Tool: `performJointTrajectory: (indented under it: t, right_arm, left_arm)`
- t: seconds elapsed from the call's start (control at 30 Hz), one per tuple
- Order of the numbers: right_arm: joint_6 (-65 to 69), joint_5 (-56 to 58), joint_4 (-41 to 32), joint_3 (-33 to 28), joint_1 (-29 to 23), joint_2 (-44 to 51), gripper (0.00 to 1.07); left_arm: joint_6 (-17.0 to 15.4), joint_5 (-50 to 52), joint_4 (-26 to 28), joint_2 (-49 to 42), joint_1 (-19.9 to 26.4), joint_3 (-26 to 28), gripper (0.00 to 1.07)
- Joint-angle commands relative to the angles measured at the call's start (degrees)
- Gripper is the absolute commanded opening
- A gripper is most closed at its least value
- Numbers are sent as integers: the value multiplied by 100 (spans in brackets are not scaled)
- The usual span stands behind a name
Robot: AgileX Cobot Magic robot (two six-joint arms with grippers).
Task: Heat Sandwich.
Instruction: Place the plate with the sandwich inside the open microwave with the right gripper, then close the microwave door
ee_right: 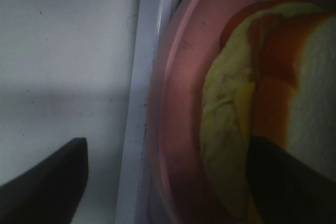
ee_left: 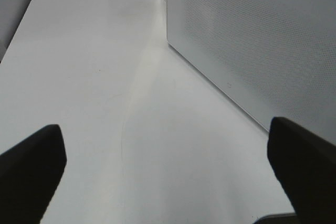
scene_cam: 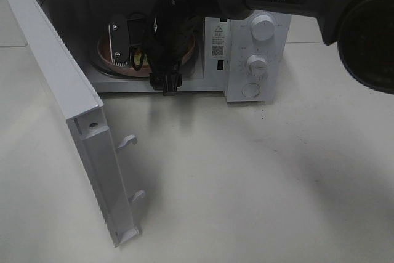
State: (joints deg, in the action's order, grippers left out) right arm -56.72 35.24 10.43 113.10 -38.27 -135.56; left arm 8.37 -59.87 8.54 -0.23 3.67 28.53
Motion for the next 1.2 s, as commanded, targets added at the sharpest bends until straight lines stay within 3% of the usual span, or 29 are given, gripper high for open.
performJointTrajectory:
  t: [0.03, 0.7, 1.2]
  right_arm:
    - [40, -155, 6, -206, 11, 206, 78]
    - [321, -1175, 235, -2246, 11, 1507, 79]
    - [1238, -1232, 258, -3317, 11, 2418, 79]
  left_arm:
    - [-17, 80, 6, -149, -29, -6, 101]
    - [-17, 80, 6, -149, -29, -6, 101]
    - [-17, 80, 6, -149, -29, -6, 101]
